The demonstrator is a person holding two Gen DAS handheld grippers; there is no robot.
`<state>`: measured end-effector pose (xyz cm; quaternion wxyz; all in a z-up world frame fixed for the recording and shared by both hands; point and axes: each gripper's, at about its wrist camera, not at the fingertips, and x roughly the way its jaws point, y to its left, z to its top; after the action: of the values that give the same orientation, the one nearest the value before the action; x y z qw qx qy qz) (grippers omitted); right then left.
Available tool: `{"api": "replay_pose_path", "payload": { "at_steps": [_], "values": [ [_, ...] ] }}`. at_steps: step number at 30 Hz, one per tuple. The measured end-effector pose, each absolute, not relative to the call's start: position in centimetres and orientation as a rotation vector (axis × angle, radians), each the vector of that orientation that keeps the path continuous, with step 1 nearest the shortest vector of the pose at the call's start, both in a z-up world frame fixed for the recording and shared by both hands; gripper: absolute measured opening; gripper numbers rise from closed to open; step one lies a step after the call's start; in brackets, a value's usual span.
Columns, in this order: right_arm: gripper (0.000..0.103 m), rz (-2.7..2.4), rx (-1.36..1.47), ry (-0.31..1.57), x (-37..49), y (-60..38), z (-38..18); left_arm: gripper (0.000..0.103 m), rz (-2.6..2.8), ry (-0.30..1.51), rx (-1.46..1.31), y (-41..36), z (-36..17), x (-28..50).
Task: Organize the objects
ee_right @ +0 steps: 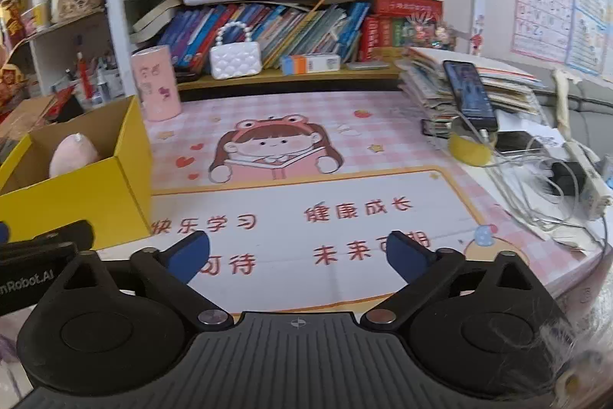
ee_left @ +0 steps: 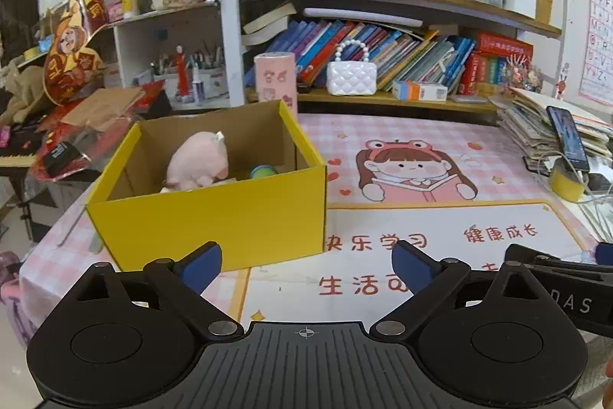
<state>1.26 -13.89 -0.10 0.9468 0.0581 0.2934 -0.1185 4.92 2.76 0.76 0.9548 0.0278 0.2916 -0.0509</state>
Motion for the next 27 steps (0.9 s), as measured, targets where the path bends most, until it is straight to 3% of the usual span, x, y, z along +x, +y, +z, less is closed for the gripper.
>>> {"api": "replay_pose_path", "payload": {
  "at_steps": [27],
  "values": [
    [0.103, -0.284, 0.035, 0.683, 0.4, -12.6, -1.4, 0.103, -0.022, 0.673, 0.105, 2.4, -0.3, 3.8]
  ]
}}
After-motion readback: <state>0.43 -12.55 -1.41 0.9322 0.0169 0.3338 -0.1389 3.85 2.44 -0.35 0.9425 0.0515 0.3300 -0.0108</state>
